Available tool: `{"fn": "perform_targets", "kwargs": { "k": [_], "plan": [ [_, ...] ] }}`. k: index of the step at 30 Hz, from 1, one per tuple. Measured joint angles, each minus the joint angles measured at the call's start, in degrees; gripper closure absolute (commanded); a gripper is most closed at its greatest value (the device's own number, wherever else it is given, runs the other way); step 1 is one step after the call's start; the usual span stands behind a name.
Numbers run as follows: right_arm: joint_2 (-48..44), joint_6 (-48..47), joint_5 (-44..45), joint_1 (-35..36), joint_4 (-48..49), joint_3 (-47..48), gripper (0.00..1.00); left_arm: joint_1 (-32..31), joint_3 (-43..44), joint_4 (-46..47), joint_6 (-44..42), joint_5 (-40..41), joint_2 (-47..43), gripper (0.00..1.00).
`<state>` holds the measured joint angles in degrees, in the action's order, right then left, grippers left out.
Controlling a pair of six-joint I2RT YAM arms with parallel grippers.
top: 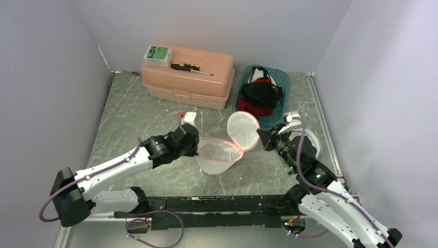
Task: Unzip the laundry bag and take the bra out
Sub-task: Close the laundry bag at the center of the board.
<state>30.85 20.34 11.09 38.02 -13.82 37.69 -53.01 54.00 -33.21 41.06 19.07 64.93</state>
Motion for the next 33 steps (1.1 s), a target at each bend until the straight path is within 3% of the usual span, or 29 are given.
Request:
{"fn": "perform_targets", "kwargs": {
  "k": [3,6,11,17,33],
  "plan": [
    [-1.7,-0.1,3.0,2.3,1.5,-8.8,1.00,0.0,-7.3,2.2,0.1,-0.1,1.2,0.97],
    [-0.6,-0.9,7.4,5.7,1.5,-11.3,1.00,0.0,-9.8,2.3,0.1,0.0,1.8,0.97],
    [1.7,-2.9,16.8,12.2,5.4,-10.1,1.00,0.0,-9.8,4.8,0.3,0.3,1.3,0.97],
    [9.0,-7.9,31.7,21.2,9.9,-6.3,1.00,0.0,-9.8,4.8,1.9,0.2,0.5,0.89],
    [20.2,-18.4,52.0,36.3,17.0,-3.1,1.00,0.0,-10.0,5.7,5.8,-0.1,-0.2,0.84]
  ]
}}
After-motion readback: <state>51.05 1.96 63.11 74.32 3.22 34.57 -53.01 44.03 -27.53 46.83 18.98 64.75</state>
